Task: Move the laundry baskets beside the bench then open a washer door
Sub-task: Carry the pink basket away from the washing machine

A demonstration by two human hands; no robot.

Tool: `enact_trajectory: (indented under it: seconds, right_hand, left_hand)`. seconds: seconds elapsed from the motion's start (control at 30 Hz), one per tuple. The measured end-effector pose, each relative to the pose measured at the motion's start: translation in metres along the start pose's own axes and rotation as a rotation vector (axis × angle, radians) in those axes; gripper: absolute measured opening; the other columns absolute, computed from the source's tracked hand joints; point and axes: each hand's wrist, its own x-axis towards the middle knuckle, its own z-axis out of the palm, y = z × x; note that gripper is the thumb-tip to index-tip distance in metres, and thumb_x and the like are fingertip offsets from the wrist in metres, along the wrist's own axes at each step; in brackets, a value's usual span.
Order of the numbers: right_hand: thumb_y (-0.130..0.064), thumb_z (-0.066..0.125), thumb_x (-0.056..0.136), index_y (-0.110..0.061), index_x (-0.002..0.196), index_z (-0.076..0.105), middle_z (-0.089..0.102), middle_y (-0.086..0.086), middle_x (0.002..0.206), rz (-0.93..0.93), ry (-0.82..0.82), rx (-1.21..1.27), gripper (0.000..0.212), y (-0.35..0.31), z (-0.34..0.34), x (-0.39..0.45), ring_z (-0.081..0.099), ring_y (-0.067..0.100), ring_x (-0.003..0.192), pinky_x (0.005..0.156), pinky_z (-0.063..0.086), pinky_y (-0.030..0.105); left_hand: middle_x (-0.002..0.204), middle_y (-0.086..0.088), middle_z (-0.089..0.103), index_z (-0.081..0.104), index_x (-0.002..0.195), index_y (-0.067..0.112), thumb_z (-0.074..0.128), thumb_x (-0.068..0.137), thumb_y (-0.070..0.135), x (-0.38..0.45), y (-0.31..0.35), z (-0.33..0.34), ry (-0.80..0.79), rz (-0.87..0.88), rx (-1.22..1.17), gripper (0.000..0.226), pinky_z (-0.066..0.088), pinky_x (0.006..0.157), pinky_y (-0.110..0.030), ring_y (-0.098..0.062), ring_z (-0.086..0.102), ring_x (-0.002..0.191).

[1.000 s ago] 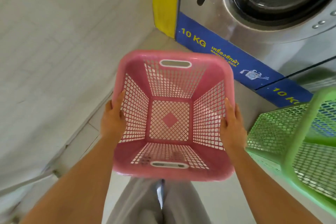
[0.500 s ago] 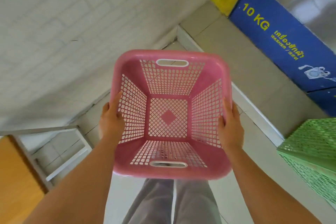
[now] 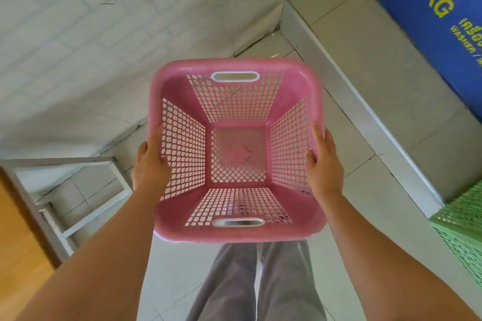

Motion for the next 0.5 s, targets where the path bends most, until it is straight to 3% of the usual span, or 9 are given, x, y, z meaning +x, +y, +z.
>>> enact_trajectory:
  seconds: [0.1,0.17,0.27,0.4,0.5]
  right_hand:
    - [-0.014,0.048,0.098,-0.045,0.151,0.010,0.020,0.002,0.160,-0.009,-0.036,-0.049,0.073,0.003,0.007,-0.001,0.052,0.011,0.064,0.044,0.025,0.008]
    - [-0.016,0.048,0.098,-0.044,0.152,0.003,0.013,0.006,0.162,-0.029,-0.071,-0.106,0.076,0.002,0.007,-0.006,0.062,0.020,0.077,0.045,0.038,0.014]
    - [-0.023,0.049,0.097,-0.040,0.153,0.000,0.008,0.014,0.162,-0.032,-0.108,-0.218,0.076,0.001,0.003,-0.017,0.059,0.032,0.113,0.068,0.056,0.034]
    - [-0.030,0.047,0.098,-0.032,0.155,0.007,0.010,0.015,0.161,-0.054,-0.124,-0.298,0.070,0.003,-0.009,-0.039,0.042,0.033,0.135,0.095,0.049,0.041]
    - [-0.038,0.044,0.098,-0.026,0.155,0.008,0.013,0.015,0.161,-0.049,-0.137,-0.318,0.068,0.003,-0.023,-0.060,0.035,0.033,0.140,0.106,0.042,0.046]
  left_hand:
    - [0.130,-0.012,0.048,0.016,0.138,0.056,0.046,0.084,0.010,-0.004,-0.009,0.007,-0.063,-0.036,0.023,0.077,0.043,0.066,-0.037,-0.031,0.055,0.087]
    - [0.134,-0.013,0.043,0.011,0.139,0.055,0.047,0.083,0.013,-0.009,-0.011,0.008,-0.111,-0.065,0.040,0.079,0.046,0.072,-0.042,-0.040,0.058,0.098]
    - [0.149,-0.014,0.025,0.007,0.144,0.048,0.048,0.080,0.009,-0.021,-0.008,0.010,-0.170,-0.104,0.083,0.085,0.049,0.087,-0.050,-0.045,0.052,0.114]
    - [0.154,-0.014,0.014,0.012,0.149,0.031,0.055,0.082,0.012,-0.038,0.005,0.007,-0.196,-0.102,0.121,0.081,0.043,0.100,-0.056,-0.044,0.038,0.130]
    - [0.157,-0.014,0.020,0.023,0.150,0.018,0.056,0.087,0.019,-0.050,0.018,-0.003,-0.222,-0.036,0.160,0.071,0.033,0.110,-0.056,-0.040,0.033,0.138]
